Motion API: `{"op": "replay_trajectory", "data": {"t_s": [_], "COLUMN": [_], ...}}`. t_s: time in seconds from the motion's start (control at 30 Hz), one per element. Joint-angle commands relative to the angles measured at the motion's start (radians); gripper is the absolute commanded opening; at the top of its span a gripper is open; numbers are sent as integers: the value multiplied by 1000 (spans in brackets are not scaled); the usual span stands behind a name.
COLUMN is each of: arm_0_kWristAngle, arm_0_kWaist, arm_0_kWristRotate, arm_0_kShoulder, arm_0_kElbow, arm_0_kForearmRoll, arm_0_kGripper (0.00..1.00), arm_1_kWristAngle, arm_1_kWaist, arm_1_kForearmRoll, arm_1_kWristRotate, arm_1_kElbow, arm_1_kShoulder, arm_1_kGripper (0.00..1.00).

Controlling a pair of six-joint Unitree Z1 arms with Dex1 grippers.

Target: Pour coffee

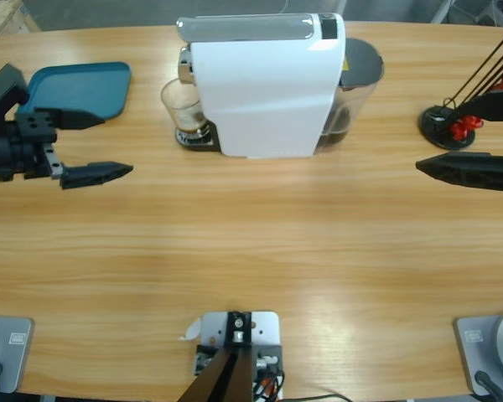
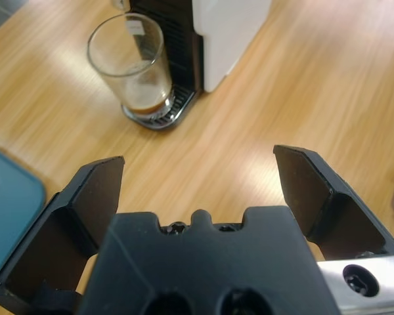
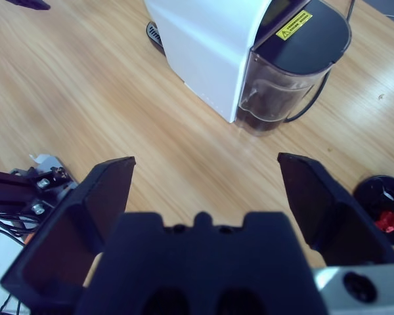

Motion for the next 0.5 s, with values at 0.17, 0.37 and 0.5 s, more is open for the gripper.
{"op": "replay_trajectory", "data": {"t_s": [0.17, 0.37, 0.5], "arm_0_kWristAngle": [-66, -28, -28], "arm_0_kWaist": [83, 85, 85], "arm_0_kWristRotate": [142, 155, 157], "arm_0_kShoulder": [210, 281, 322], "arm_0_kElbow": [-92, -112, -126], "arm_0_kForearmRoll": [2, -55, -105], "arm_0_kGripper": [1000, 1000, 1000], "arm_1_kWristAngle": [33, 42, 46], "arm_1_kWaist": [8, 7, 5], "arm_1_kForearmRoll": [-94, -106, -106], "arm_1_kWristRotate": [14, 14, 14], "arm_1_kElbow": [60, 60, 69], "arm_1_kShoulder": [114, 136, 138], "arm_1_kGripper": [1000, 1000, 1000]}}
